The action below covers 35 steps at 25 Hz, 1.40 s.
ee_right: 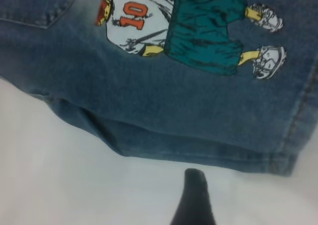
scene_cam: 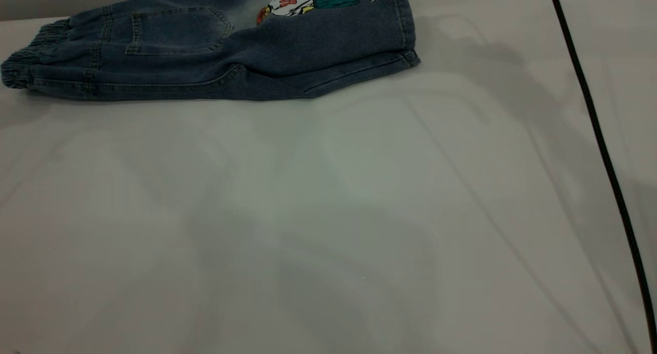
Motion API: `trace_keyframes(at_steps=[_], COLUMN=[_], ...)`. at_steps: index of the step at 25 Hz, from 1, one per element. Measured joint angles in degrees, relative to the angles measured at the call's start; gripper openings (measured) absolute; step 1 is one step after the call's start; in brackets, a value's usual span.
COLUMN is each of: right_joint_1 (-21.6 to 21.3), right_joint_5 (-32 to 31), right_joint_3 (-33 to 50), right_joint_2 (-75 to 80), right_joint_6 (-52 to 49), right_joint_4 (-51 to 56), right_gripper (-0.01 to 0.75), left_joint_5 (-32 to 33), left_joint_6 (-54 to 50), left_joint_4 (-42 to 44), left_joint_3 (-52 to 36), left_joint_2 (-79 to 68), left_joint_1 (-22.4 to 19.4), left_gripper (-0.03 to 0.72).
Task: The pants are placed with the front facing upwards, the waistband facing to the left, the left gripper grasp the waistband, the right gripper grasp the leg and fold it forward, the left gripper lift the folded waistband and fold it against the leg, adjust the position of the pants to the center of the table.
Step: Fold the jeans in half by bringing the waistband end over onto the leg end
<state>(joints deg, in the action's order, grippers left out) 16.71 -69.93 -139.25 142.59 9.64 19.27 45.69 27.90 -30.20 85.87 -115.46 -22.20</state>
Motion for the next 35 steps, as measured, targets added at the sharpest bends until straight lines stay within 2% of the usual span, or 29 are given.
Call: trace_keyframes(at_steps=[17, 23, 35], right_joint_1=[1.0, 1.0, 1.0], right_joint_5=[0.0, 0.0, 0.0], right_joint_3=[0.0, 0.0, 0.0], right_joint_2=[3.3, 3.3, 3.3], right_joint_6=[0.0, 0.0, 0.1], right_joint_4=[-0.2, -0.2, -0.1], right_gripper=[0.491, 0.491, 0.491], left_joint_5=[-11.8, -14.4, -13.5], left_joint_6=[-9.2, -8.6, 12.5], left_joint_4=[-0.9, -4.1, -26.2], left_joint_3=[0.0, 0.0, 0.0], left_joint_2=[-11.3, -14.4, -19.3], left_joint_1=[0.0, 0.1, 0.1], left_gripper=[0.583, 0.583, 0.583])
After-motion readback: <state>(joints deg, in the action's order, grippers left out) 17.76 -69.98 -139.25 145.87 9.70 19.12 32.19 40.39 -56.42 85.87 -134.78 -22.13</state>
